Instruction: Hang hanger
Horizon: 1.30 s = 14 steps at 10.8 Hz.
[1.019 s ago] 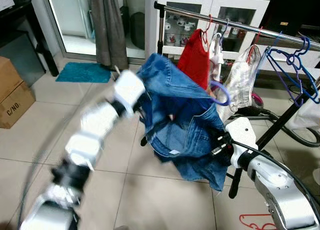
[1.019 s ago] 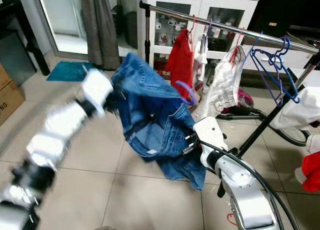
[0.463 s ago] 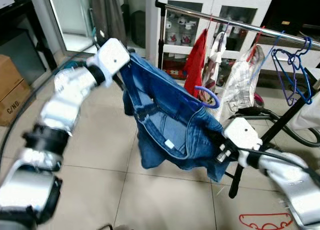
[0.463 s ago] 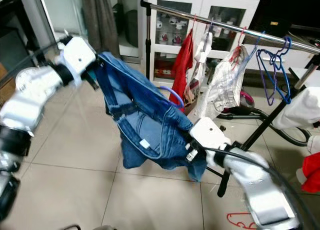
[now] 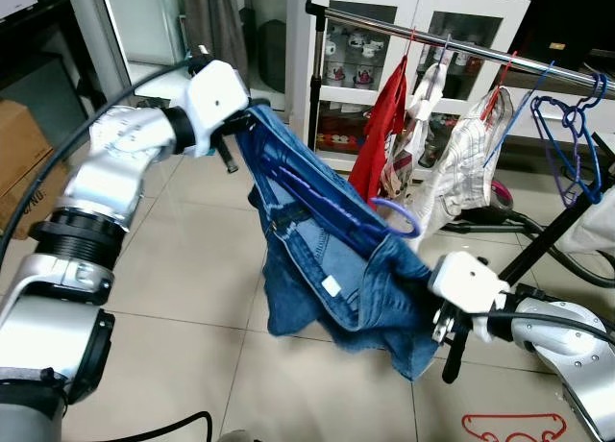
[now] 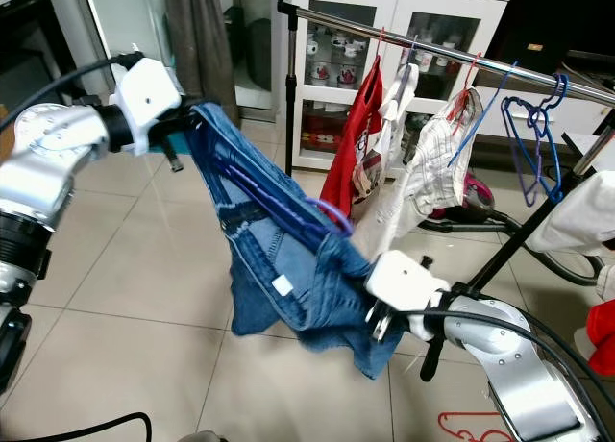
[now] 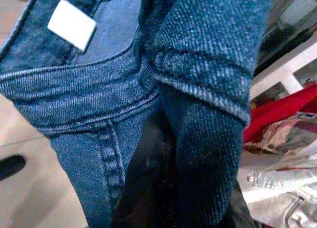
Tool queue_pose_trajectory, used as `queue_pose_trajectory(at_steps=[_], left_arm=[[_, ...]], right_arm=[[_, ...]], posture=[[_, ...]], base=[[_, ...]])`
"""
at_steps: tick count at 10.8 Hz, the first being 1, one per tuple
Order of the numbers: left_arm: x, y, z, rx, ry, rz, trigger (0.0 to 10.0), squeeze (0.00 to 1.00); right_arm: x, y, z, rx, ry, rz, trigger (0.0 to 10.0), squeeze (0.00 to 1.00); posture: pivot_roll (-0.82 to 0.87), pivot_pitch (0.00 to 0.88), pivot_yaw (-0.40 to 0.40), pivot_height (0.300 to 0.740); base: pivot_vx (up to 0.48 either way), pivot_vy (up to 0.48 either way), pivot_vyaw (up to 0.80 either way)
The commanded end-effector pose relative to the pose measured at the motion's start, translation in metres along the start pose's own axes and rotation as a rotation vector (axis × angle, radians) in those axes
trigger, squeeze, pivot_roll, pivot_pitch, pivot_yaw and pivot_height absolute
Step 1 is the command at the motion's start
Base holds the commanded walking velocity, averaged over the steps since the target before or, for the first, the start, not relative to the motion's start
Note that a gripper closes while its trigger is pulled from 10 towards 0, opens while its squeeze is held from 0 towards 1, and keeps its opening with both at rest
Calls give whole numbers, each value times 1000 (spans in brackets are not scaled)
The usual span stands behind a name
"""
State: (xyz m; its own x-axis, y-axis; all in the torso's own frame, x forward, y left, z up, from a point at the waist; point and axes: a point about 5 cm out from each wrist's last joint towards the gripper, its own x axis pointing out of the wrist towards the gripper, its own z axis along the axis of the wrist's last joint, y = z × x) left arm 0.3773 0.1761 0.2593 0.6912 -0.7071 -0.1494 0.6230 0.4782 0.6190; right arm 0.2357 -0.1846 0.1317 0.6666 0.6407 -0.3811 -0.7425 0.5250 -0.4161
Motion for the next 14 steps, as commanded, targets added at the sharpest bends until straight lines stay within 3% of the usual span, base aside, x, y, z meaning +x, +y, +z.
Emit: queue_pose_trajectory(at_steps=[1, 3, 4, 5, 6, 7, 9, 11, 13, 14], left_arm=[[-17, 24, -1, -3, 30, 119, 0, 0], [-27, 30, -16, 75, 140, 141, 0, 0], [-31, 31, -24, 164, 229, 135, 0, 0], [-31, 29, -26, 169, 239, 114, 0, 0], [-21, 19, -22, 130, 170, 93, 0, 0], [-9, 9, -19, 136, 147, 89, 0, 0], [-7, 14, -20, 136, 160, 140, 0, 0], [-14, 18, -30, 32, 143, 182, 0, 0], [-20, 14, -47, -250, 73, 195, 0, 0], [-21, 12, -51, -324, 48, 186, 0, 0]], right_arm=[[-8, -4, -8, 11, 1, -21, 0, 0], [-17, -4, -13, 16, 5, 6, 0, 0], [-19, -8, -23, -57, 129, -6, 0, 0], [-18, -12, -28, -103, 194, -22, 0, 0], [-9, -12, -26, -89, 223, -67, 0, 0], [4, -4, -17, -68, 180, -63, 0, 0], [7, 4, -10, -45, 119, -10, 0, 0], [2, 1, -3, 94, -40, -43, 0, 0], [-9, -2, 2, 174, -186, -33, 0, 0], [-10, -2, 3, 187, -206, -28, 0, 0]], posture=[[25, 0, -39, 740], [23, 0, -39, 740], [23, 0, -35, 740], [23, 0, -35, 740], [26, 0, -39, 740], [25, 0, -39, 740], [20, 0, -37, 740], [20, 0, -37, 740], [20, 0, -37, 740], [20, 0, -38, 740]], base=[[0, 0, 0], [0, 0, 0], [0, 0, 0], [0, 0, 0], [0, 0, 0], [0, 0, 0], [0, 0, 0], [0, 0, 0], [0, 0, 0], [0, 0, 0]])
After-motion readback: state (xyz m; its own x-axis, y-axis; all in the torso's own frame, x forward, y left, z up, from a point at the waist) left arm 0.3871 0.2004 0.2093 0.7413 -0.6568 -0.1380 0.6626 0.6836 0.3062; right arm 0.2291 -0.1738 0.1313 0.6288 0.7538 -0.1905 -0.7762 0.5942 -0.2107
